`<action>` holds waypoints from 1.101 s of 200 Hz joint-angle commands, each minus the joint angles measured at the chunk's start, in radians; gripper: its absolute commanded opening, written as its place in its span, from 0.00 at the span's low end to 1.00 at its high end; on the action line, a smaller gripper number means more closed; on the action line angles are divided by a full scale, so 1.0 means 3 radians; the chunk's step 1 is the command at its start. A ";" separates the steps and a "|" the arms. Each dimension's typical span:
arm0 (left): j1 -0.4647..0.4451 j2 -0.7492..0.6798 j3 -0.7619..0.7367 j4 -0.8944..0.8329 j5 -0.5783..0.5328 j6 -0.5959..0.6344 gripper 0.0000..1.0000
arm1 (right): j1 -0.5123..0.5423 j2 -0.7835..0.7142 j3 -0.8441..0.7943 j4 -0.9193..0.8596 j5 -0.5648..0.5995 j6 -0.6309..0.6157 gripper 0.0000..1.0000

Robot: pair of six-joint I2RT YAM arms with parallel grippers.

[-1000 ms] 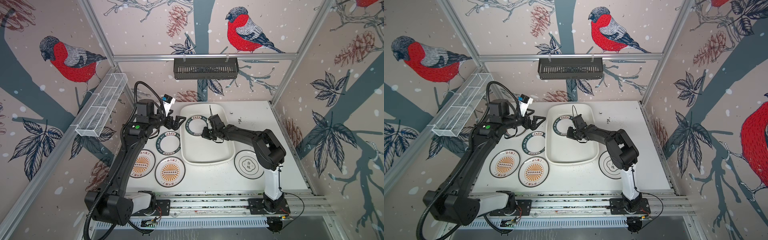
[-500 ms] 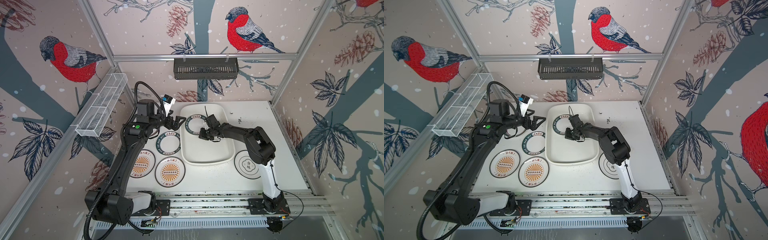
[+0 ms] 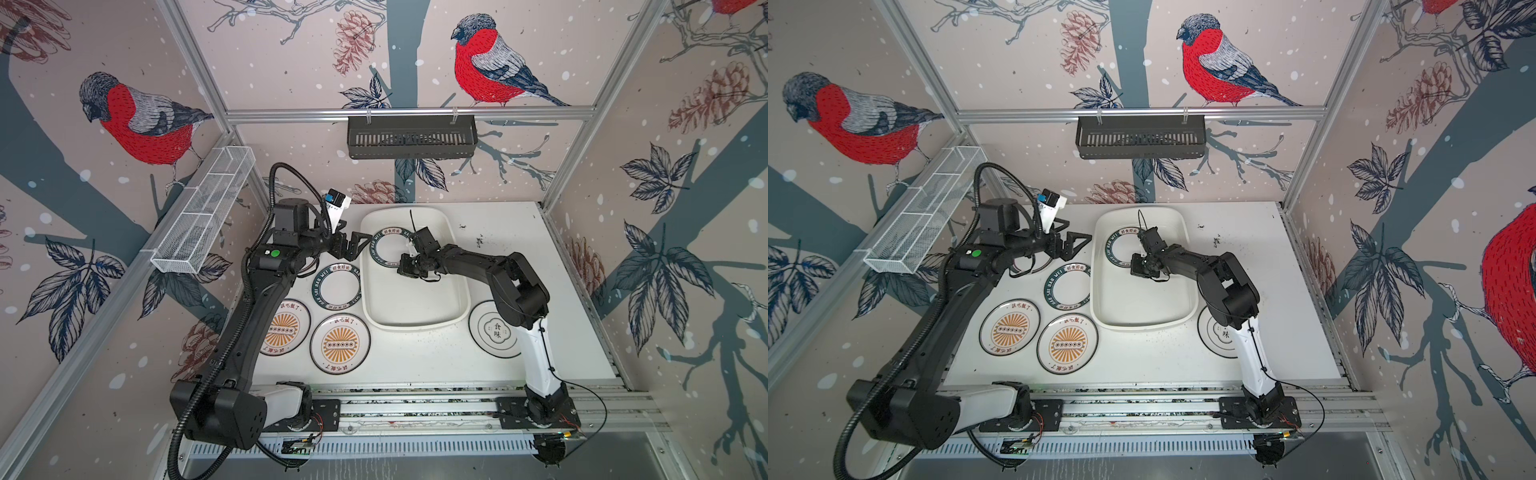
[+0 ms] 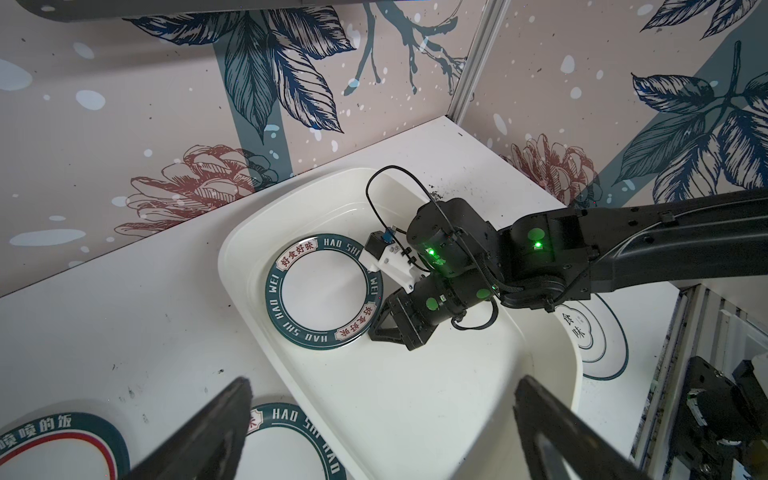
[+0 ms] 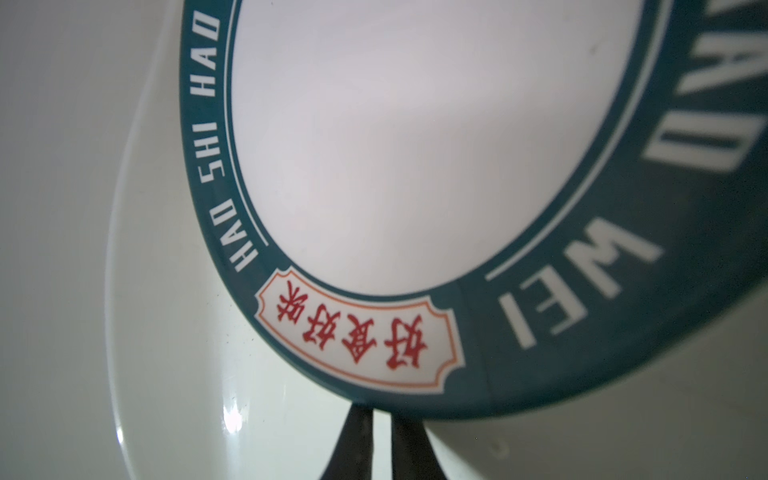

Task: Place the plates into the plastic bin on the countertop
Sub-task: 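Open the right gripper and release the plate onto the first plate, then withdraw the right gripper from the bin toward the white emblem plate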

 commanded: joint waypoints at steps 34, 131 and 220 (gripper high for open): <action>-0.0007 0.0001 0.0017 0.0052 0.0041 0.0008 0.98 | -0.0004 -0.0041 -0.0064 0.0023 -0.0014 -0.0033 0.15; -0.0005 0.0001 0.0011 -0.0047 -0.0029 0.0121 0.98 | -0.0014 -0.0845 -0.0381 -0.0034 0.0114 -0.0104 0.27; -0.0015 0.0006 0.0038 -0.0043 -0.0001 0.0133 0.98 | -0.0331 -0.2277 -0.1429 0.0085 0.0636 0.0010 0.33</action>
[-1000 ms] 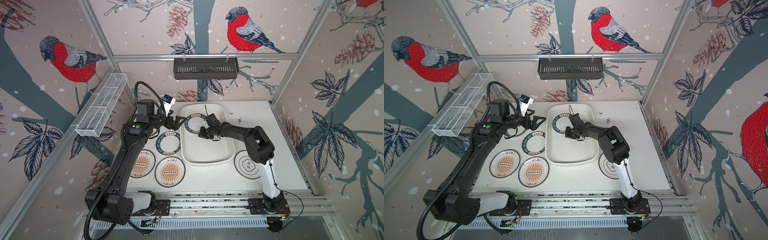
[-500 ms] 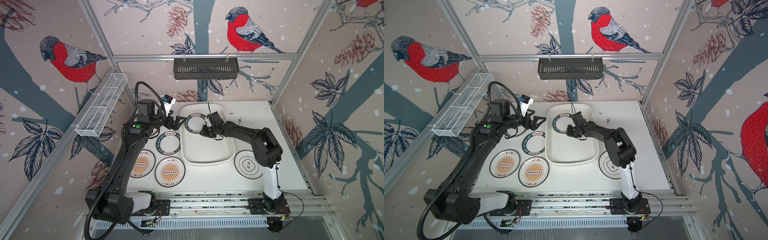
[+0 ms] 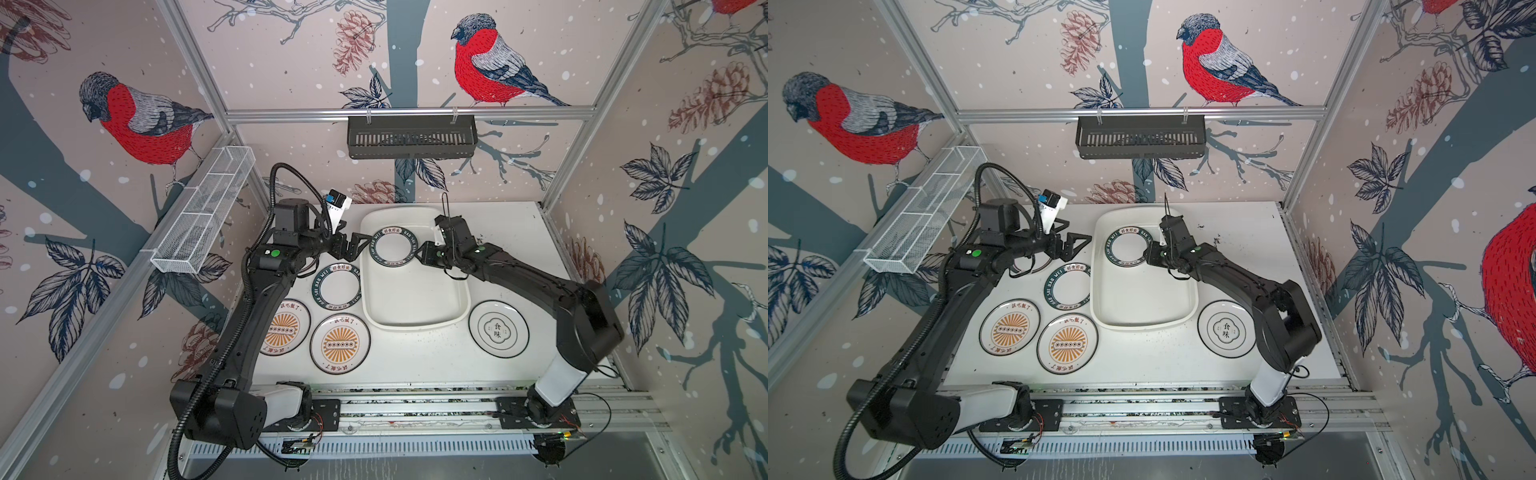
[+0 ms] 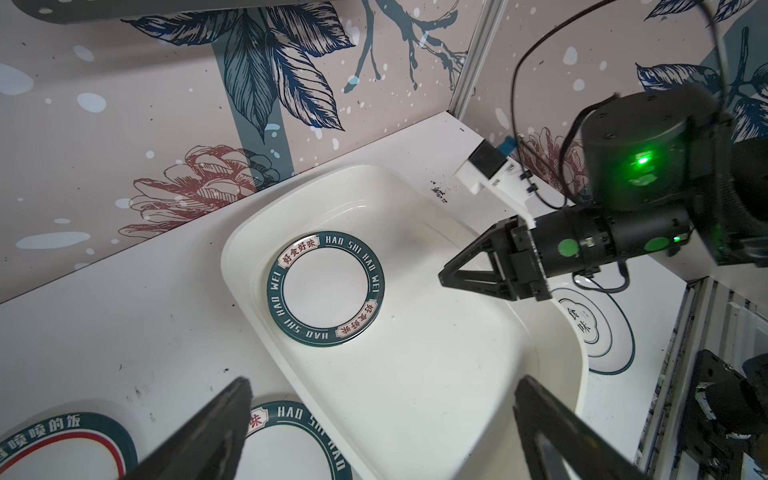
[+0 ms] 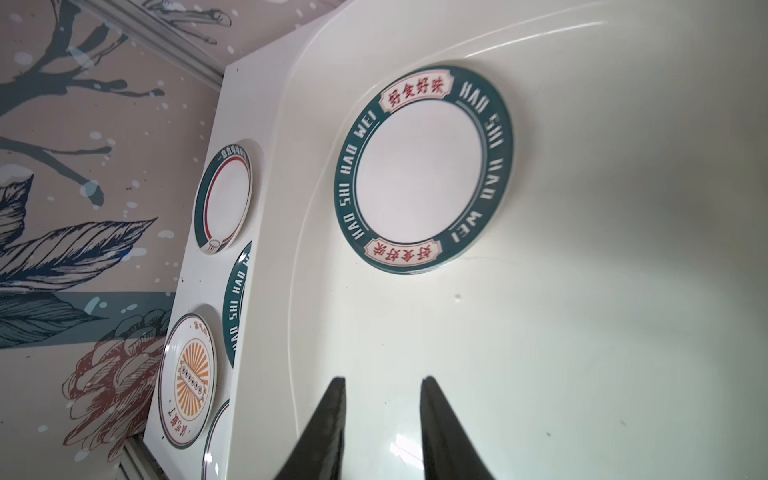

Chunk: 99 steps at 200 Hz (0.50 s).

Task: Place the plates into the plastic bin on the countertop
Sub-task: 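Withdraw the right gripper from the bin toward the white emblem plate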

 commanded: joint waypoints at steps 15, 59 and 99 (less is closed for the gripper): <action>-0.0019 0.0039 0.0080 -0.0011 0.0021 0.0077 0.98 | -0.0402 -0.0674 -0.0596 0.0137 0.0165 0.0158 0.34; -0.0049 0.0180 0.0204 0.0025 0.0087 0.0037 0.98 | -0.1316 -0.1707 -0.1492 0.0037 0.0212 0.0398 0.45; -0.0129 0.0214 0.0167 0.0109 0.0097 0.0033 0.98 | -0.2185 -0.2333 -0.1967 -0.0328 0.0223 0.0417 0.59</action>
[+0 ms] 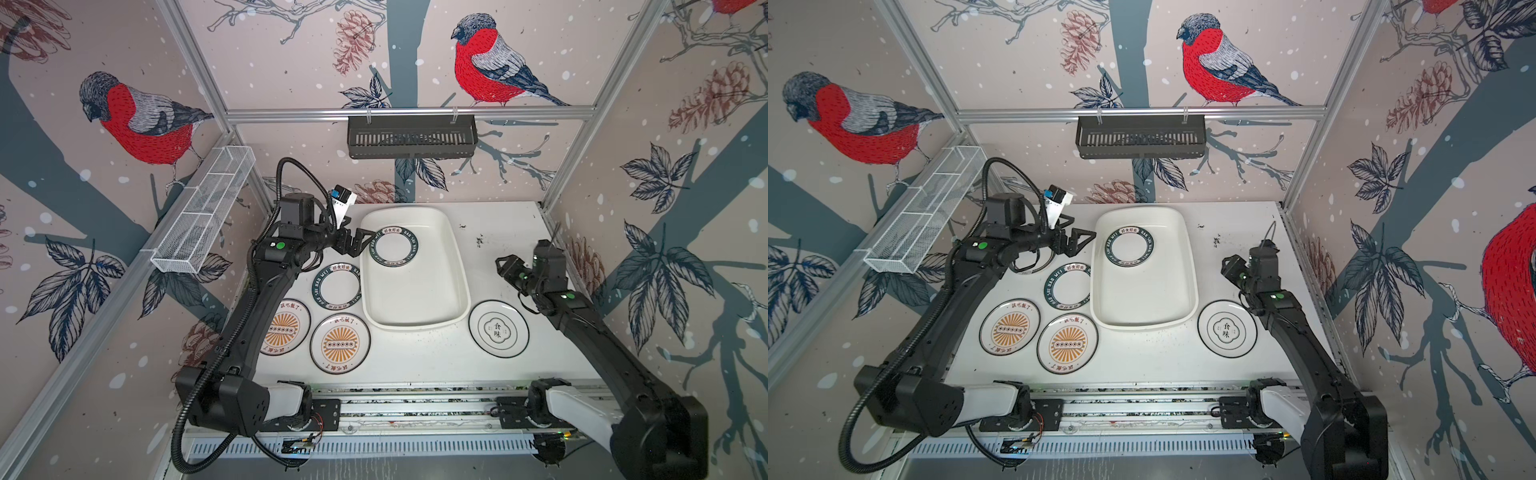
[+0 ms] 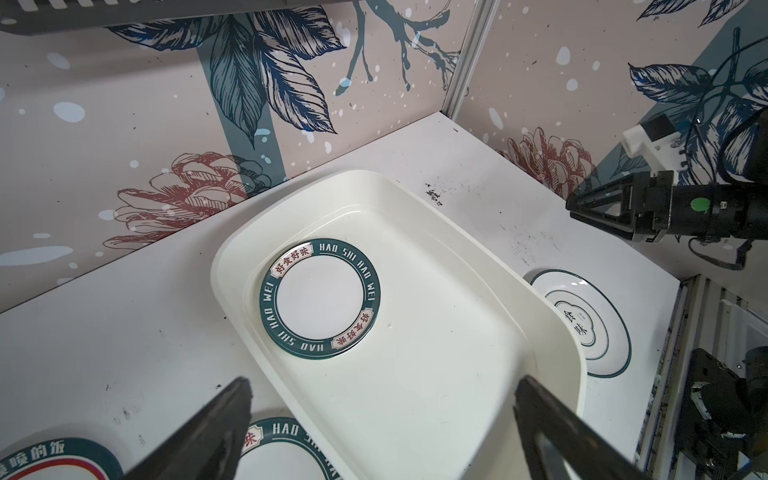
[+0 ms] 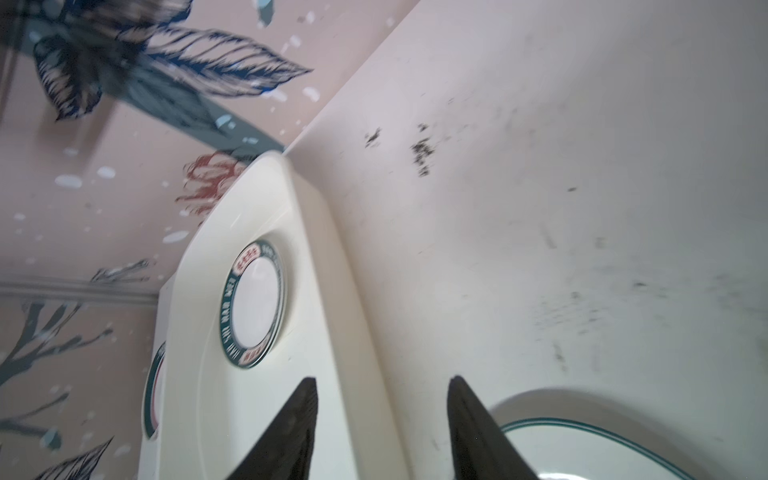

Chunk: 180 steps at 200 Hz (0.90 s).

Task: Place the plates into the plastic bin on the countertop
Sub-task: 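Withdraw the right gripper from the bin toward the white emblem plate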

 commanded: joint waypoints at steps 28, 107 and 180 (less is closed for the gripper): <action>-0.0088 0.0014 0.0000 0.0134 0.0101 0.0013 0.98 | -0.0862 -0.0324 -0.0250 -0.0553 -0.0167 0.0068 0.59; -0.0239 0.0057 -0.0118 0.0290 0.0157 -0.0053 0.98 | -0.1493 -0.0093 -0.0230 -0.1512 -0.0320 -0.0354 0.58; -0.0273 0.0089 -0.0081 0.0275 0.0152 -0.0012 0.98 | -0.1493 -0.0098 -0.0492 -0.1742 -0.0623 -0.0467 0.57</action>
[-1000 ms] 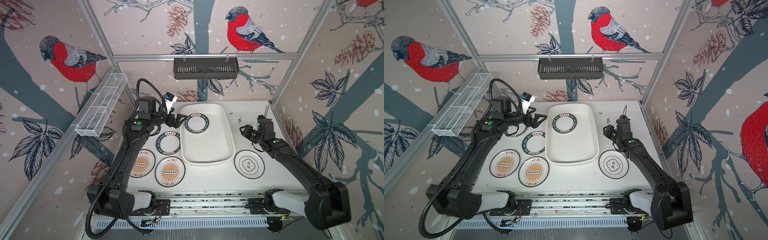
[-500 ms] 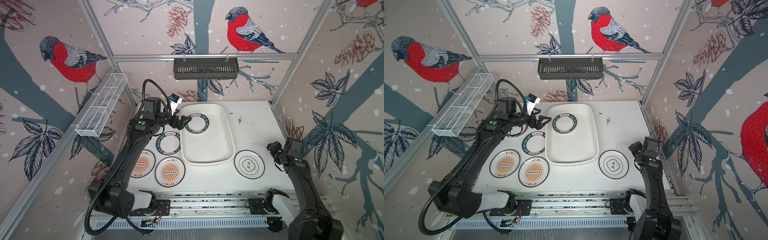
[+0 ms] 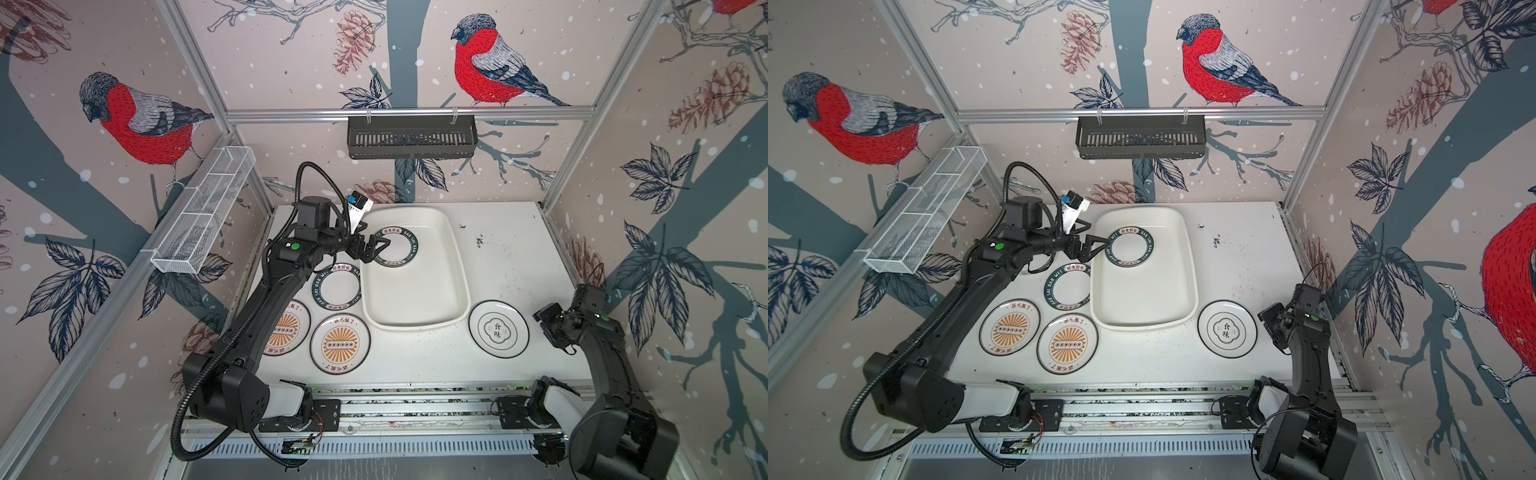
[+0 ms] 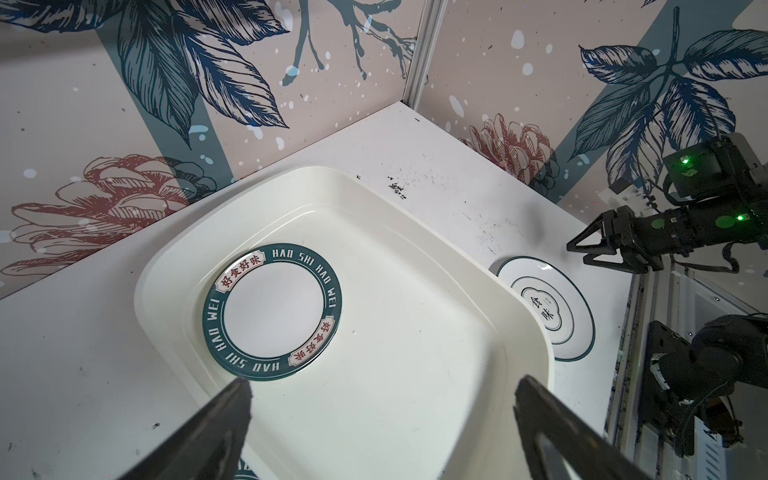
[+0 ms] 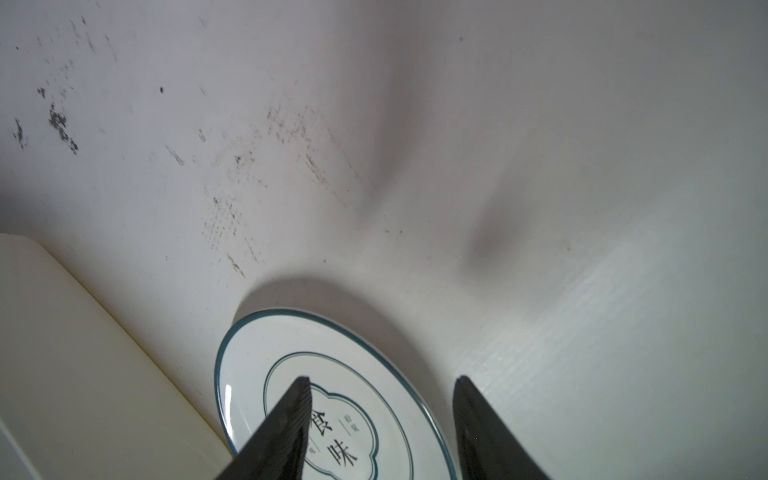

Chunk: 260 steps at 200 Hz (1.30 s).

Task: Place the plates into the plastic bin on the countertop
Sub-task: 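Withdraw the right gripper from the bin toward the white emblem plate, then lower the right gripper onto the white emblem plate's rim and close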

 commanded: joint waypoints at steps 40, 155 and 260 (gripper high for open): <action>-0.0006 -0.0019 0.0043 0.0130 0.0090 -0.0012 0.98 | 0.0103 -0.0098 -0.0284 -0.0247 -0.0267 -0.0118 0.57; -0.0003 -0.0081 -0.0020 0.0124 0.0069 -0.0004 0.98 | 0.0478 -0.0257 -0.0625 0.0056 -0.0655 0.0175 0.49; -0.0008 -0.0064 -0.0017 0.0135 0.0075 -0.0020 0.98 | 0.0606 -0.0196 -0.0841 0.0592 -0.0737 0.0485 0.44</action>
